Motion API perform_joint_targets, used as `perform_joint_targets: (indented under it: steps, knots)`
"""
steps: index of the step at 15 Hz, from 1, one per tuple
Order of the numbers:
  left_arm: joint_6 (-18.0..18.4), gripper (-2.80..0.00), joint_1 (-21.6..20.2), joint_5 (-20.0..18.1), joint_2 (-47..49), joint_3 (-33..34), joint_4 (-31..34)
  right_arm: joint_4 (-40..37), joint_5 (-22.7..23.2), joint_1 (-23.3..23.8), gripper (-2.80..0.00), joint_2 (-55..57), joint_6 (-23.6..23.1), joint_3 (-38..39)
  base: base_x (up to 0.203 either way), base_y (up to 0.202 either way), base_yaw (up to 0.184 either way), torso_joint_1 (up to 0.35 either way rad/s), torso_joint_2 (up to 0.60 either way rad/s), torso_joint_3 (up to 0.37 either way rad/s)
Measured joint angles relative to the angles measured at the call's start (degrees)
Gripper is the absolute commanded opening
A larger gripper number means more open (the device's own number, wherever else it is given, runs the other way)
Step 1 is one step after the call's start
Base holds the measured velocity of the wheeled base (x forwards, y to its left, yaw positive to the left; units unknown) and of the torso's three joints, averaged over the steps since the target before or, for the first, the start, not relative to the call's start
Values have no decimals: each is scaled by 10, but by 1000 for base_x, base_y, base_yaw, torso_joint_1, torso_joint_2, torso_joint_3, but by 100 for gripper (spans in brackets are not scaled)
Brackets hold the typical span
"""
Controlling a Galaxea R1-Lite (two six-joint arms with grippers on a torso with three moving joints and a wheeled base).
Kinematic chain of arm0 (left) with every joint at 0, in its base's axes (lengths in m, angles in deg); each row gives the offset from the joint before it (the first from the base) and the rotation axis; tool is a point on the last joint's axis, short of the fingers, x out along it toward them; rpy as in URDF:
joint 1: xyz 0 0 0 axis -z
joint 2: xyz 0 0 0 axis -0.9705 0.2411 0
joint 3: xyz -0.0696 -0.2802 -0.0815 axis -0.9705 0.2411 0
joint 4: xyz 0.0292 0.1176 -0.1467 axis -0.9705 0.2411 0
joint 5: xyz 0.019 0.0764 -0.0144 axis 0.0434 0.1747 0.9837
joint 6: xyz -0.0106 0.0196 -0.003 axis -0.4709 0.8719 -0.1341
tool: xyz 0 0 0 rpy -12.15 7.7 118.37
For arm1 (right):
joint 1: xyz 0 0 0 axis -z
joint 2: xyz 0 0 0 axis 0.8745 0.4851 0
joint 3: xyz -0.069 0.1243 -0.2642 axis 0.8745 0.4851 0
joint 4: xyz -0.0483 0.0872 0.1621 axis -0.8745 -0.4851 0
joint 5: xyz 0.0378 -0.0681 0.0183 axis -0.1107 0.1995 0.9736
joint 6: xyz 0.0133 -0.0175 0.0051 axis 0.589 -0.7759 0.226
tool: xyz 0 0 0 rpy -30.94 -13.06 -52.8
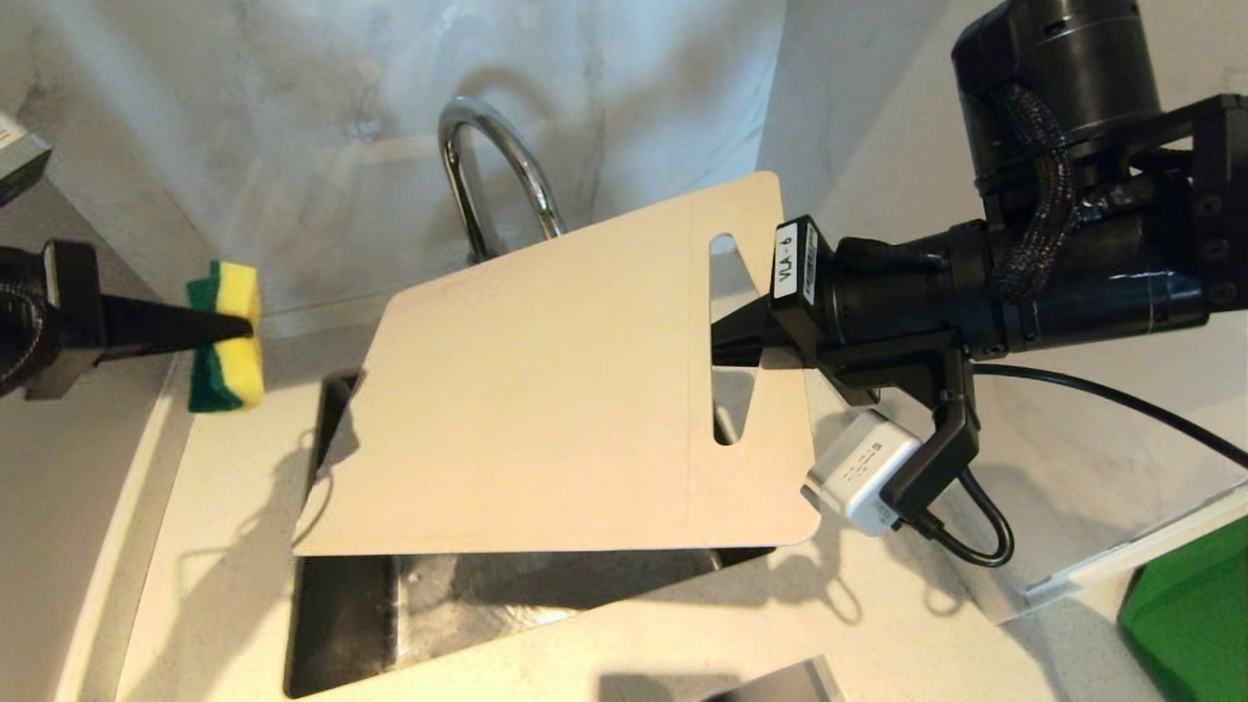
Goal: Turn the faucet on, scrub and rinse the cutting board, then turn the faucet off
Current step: Scrub the cutting board underwater
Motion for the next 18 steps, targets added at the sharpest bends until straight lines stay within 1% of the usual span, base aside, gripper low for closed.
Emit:
perform_joint_targets:
  steps: [2, 5, 7, 9, 11, 13, 15, 18]
  knots:
    - [-23, -280, 83, 26, 35, -61, 26, 0, 0, 0, -280, -4, 0, 3, 0, 0, 0, 0, 0, 0]
    - [-34, -280, 193, 90, 109, -133, 37, 0, 0, -1, -280, -12, 0, 10, 0, 0, 0, 0, 0, 0]
    - [-39, -280, 246, 114, 151, -154, 38, 0, -1, -1, -280, -15, 0, 19, 0, 0, 0, 0, 0, 0]
    - [-52, -280, 280, 142, 187, -164, 35, 1, 0, -1, -280, -17, 0, 21, 0, 0, 0, 0, 0, 0]
    - [-58, -280, 289, 148, 215, -167, 35, -2, -2, 0, -280, -17, 0, 24, 0, 0, 0, 0, 0, 0]
    - [-56, -280, 285, 148, 224, -153, 35, 7, -2, 0, -280, -16, 0, 27, 0, 0, 0, 0, 0, 0]
    - [-49, -280, 267, 144, 214, -126, 36, 39, -1, 2, -280, -16, 8, 44, 0, 0, 0, 0, 0, 0]
    - [-25, -280, 223, 128, 184, -61, 35, 79, 9, 8, -280, -17, 17, 64, 0, 0, 0, 0, 0, 0]
